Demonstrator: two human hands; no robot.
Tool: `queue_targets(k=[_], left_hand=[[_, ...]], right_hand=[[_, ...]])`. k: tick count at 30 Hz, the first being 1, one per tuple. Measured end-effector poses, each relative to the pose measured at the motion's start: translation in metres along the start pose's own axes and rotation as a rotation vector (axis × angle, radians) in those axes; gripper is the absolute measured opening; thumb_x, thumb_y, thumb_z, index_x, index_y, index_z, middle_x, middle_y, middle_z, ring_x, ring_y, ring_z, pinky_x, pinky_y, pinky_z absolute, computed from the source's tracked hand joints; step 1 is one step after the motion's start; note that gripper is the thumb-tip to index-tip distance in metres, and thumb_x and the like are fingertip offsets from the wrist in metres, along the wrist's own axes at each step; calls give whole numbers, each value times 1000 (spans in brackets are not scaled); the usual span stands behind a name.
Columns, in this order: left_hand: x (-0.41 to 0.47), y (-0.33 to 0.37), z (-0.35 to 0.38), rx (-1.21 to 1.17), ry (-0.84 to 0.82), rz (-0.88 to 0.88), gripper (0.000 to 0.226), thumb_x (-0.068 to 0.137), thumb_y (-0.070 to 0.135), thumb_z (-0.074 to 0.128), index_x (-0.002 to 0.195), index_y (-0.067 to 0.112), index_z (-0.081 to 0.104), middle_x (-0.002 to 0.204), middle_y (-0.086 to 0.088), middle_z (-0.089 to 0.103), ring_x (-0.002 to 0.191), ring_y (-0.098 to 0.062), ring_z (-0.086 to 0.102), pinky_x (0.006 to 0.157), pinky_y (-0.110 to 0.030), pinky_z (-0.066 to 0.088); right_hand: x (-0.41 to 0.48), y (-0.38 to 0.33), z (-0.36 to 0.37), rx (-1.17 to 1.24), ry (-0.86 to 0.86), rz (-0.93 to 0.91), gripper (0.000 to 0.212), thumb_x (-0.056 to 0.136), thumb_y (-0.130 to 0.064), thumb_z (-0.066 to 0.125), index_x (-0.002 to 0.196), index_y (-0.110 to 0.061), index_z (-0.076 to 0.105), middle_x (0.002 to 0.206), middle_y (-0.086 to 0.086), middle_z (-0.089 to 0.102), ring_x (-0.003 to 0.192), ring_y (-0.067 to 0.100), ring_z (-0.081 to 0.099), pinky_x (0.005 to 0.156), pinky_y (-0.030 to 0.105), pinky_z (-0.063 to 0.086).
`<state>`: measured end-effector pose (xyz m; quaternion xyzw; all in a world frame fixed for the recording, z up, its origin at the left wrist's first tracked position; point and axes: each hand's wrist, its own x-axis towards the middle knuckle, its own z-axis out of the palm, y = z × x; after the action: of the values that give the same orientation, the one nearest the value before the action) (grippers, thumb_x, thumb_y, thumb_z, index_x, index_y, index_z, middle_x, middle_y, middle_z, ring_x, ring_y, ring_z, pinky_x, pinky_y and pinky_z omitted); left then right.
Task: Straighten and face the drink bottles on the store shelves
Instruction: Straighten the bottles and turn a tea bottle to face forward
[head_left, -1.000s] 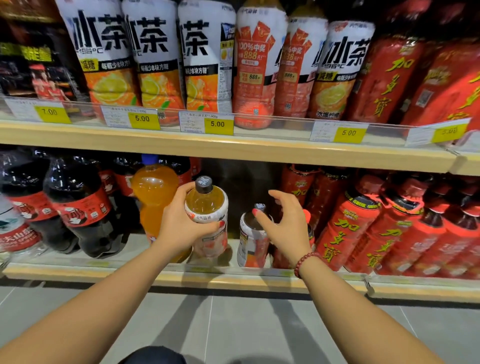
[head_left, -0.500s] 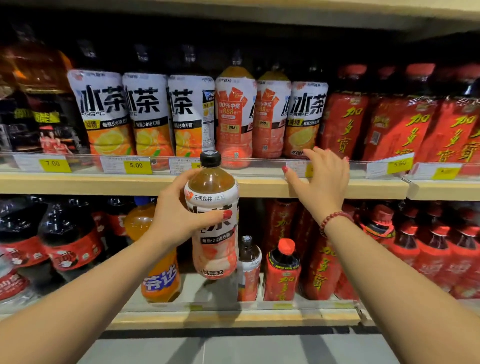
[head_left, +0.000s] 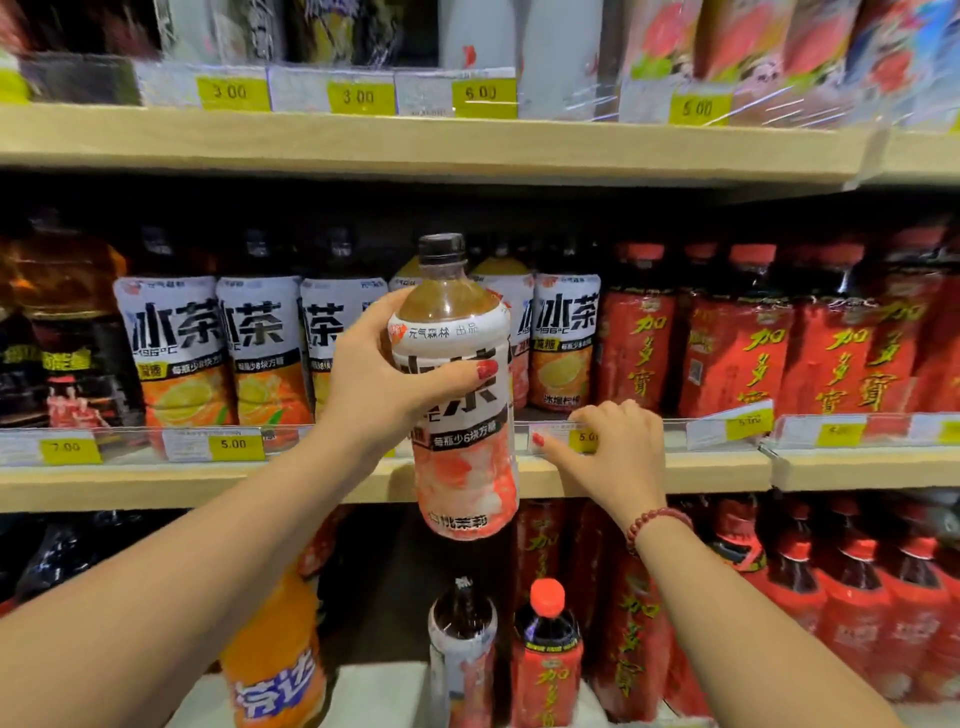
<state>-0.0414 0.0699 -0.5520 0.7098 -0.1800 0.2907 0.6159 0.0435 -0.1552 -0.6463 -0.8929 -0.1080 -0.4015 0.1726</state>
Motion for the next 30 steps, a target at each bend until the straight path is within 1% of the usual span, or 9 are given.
queue_targets(k=[3,7,14,16,20,24,27,29,30], left_hand=[[17,9,13,-7,-11,32,72,54,20,88,120,20,60,97,10,75,89,-7,71,68,-21,57],[37,11,27,0,4,49,67,58,13,90,118,21,61,94,10,75,87,-6,71,66,-20,57],[62,10,49,60,79,138,84,51,30,91,126,22,56,110,5,70,101,-10,67,87,-38,57],[66,6,56,58,153,141,86,53,29,92,129,21,52,114,7,68,104,-7,65,90,-37,56],[72,-12,67,104,227,138,72,57,26,91,119,20,54,104,10,67,96,-1,64,84,-29,56],[74,-33,73,172,222,50,89,56,34,91,133,21,49,115,7,63,108,-10,59,92,-28,51],[73,-44,76,244,202,42,97,56,43,89,139,26,42,113,14,58,106,-4,55,87,-20,45],[74,-46,79,278,197,13,97,55,48,87,137,21,45,96,21,57,90,4,56,75,-12,44],[75,-46,80,316,202,-1,87,55,51,86,128,19,51,87,21,55,81,5,54,67,-11,42]], right_hand=[[9,20,-9,115,-67,-53,36,77,-55,70,89,-21,73,75,-4,61,82,23,55,78,34,34],[13,50,-21,77,-51,-33,42,72,-62,68,65,-22,58,57,-11,50,64,18,52,63,32,36],[10,56,-15,133,8,-16,44,69,-57,76,60,-21,53,55,-10,49,61,13,46,64,32,32],[9,56,-14,151,18,-20,42,69,-55,78,61,-20,55,56,-9,52,61,14,47,64,32,32],[8,56,-13,186,41,-24,39,68,-49,81,60,-21,55,55,-9,53,60,14,49,63,33,35],[7,58,-11,196,51,-22,39,69,-50,80,60,-20,56,56,-10,53,61,12,50,63,31,34],[7,59,-10,195,63,-36,41,70,-52,78,60,-20,55,56,-10,52,60,11,49,63,30,33],[6,59,-9,196,69,-46,41,71,-53,77,60,-20,55,56,-10,52,60,11,49,63,31,35],[6,59,-9,198,68,-44,42,72,-55,74,60,-20,55,56,-10,52,60,11,49,63,31,36]])
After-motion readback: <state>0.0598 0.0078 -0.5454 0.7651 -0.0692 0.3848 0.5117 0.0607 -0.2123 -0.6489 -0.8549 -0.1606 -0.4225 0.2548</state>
